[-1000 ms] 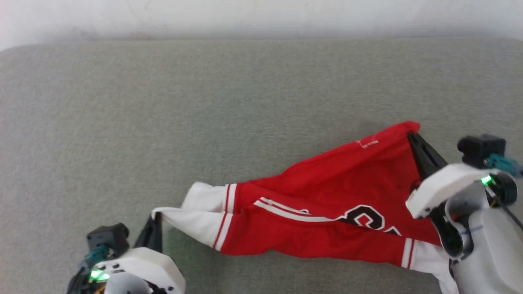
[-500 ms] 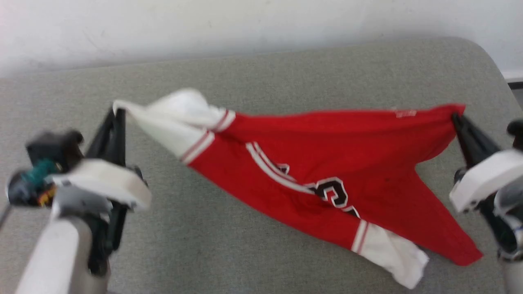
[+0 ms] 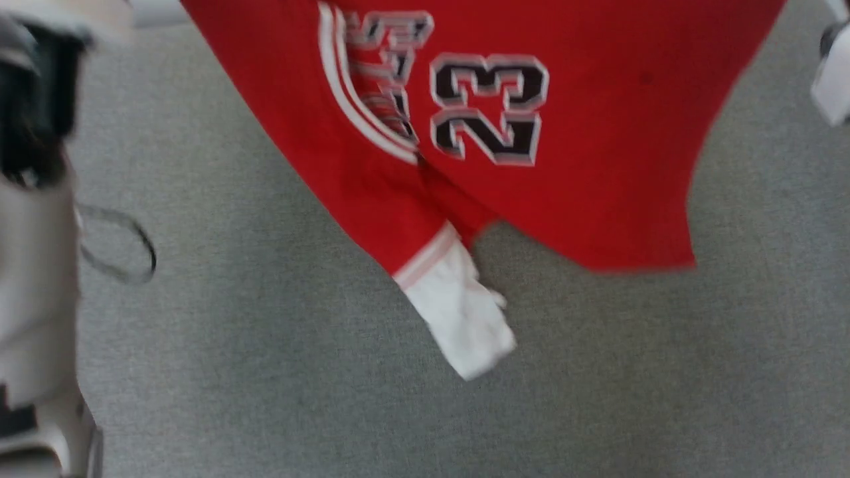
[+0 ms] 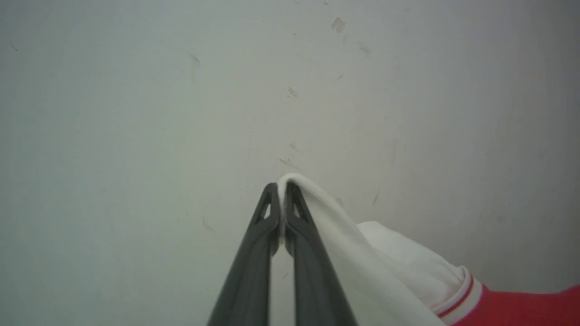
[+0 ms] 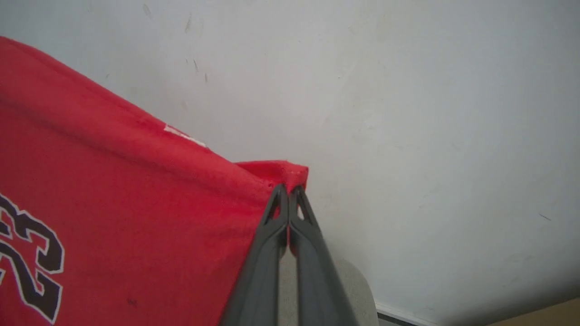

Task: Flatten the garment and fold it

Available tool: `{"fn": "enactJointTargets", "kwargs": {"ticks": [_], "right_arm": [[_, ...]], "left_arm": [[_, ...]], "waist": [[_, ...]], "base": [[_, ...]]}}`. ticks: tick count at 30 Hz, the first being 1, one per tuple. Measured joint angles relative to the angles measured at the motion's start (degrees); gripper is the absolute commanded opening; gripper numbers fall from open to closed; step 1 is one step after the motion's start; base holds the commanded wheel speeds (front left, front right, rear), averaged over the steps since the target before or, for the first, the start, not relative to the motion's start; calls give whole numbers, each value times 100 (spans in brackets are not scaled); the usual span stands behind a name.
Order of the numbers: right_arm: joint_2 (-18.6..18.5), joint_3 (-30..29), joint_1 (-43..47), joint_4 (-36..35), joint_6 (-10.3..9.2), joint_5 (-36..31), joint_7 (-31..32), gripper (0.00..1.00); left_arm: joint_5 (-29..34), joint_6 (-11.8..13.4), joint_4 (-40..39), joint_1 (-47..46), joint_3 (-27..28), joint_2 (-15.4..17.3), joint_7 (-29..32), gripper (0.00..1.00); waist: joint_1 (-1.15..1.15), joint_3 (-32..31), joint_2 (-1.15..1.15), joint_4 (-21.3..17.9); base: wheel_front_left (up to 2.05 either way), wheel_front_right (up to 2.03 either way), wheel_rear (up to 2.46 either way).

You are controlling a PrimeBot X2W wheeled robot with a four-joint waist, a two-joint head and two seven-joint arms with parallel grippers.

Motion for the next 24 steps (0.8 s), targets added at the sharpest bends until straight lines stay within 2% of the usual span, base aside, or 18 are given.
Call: {"fn": "enactJointTargets", "kwargs": {"ticks": [1, 7, 12, 15, 20, 24], "right_arm": [[0, 0, 0, 0, 0, 0, 0, 0], [-1, 441, -1510, 687, 1, -53, -62, 0], [230, 483, -2442, 1313, 7, -276, -438, 0], [419, 375, -2882, 1649, 7, -524, -815, 0], [601, 328, -3254, 2111, 7, -814, -1414, 0], [659, 367, -3192, 2428, 7, -757, -1697, 0]], "left_arm": [[0, 0, 0, 0, 0, 0, 0, 0], [137, 152, 599, -1519, 193, 60, -256, 0], [370, 350, 889, -2529, 328, 194, -737, 0], [468, 444, 925, -3036, 431, 201, -1244, 0], [583, 385, 1144, -3421, 366, 246, -1800, 0], [681, 232, 1480, -3261, 140, 328, -1801, 0]], "waist": [[0, 0, 0, 0], [0, 550, 0, -67], [0, 939, 0, -161], [0, 1122, 0, -234], [-1, 1278, 0, -346], [-1, 1250, 0, -317]], "base": [[0, 0, 0], [0, 0, 0], [0, 0, 0], [0, 0, 0], [0, 0, 0], [0, 0, 0]]}}
